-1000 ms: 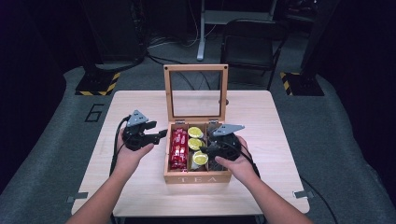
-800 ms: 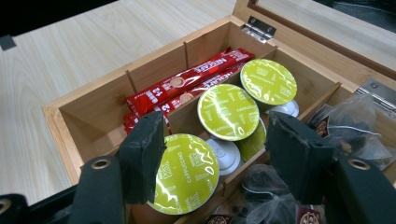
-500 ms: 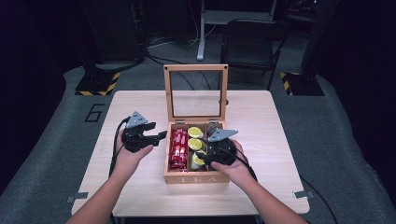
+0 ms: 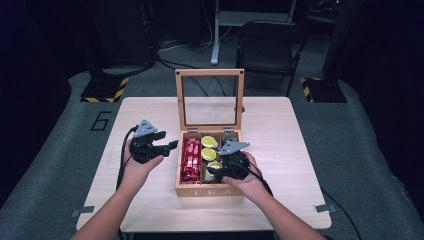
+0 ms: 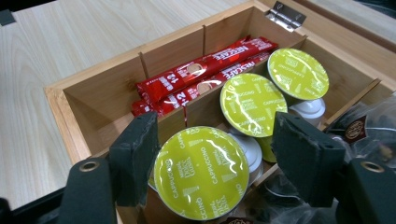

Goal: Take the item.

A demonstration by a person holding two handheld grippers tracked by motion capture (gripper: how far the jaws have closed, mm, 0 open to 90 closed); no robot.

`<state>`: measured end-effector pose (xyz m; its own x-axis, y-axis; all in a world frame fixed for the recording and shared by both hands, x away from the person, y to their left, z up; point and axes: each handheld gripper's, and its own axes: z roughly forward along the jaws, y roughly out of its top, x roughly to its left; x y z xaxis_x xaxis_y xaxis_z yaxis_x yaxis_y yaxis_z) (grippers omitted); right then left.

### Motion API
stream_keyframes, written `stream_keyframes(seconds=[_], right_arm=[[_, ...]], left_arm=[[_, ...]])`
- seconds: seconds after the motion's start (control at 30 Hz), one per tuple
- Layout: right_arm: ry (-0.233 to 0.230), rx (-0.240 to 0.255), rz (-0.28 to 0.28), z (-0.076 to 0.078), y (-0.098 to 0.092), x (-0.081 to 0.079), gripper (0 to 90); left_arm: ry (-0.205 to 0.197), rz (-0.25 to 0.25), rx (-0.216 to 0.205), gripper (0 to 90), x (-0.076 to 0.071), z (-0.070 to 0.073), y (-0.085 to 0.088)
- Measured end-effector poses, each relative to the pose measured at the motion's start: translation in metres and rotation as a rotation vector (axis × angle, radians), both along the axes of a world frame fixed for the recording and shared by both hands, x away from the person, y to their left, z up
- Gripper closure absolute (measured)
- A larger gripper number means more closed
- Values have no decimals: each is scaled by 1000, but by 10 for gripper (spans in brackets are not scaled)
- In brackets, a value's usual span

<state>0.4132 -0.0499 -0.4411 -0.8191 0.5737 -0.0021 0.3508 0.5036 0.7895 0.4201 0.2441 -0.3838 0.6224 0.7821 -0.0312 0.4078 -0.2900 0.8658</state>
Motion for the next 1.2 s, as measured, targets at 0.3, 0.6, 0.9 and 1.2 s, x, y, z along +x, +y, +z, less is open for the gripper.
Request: stream_keyframes(seconds=[0.3, 0.6, 0.9, 1.2], right_arm=[[8, -41, 25, -7, 3, -2, 293], [15, -85, 29, -14, 6, -4, 306], [-11, -83, 22, -11, 4, -7, 368], [-12, -55, 24, -3, 0, -8, 368]], left_arm=[[16, 11, -29, 390, 1, -3, 4], [20, 7, -27, 390, 1, -5, 2], [25, 5, -26, 390, 1, -6, 1], [26, 8, -29, 390, 1, -7, 2]])
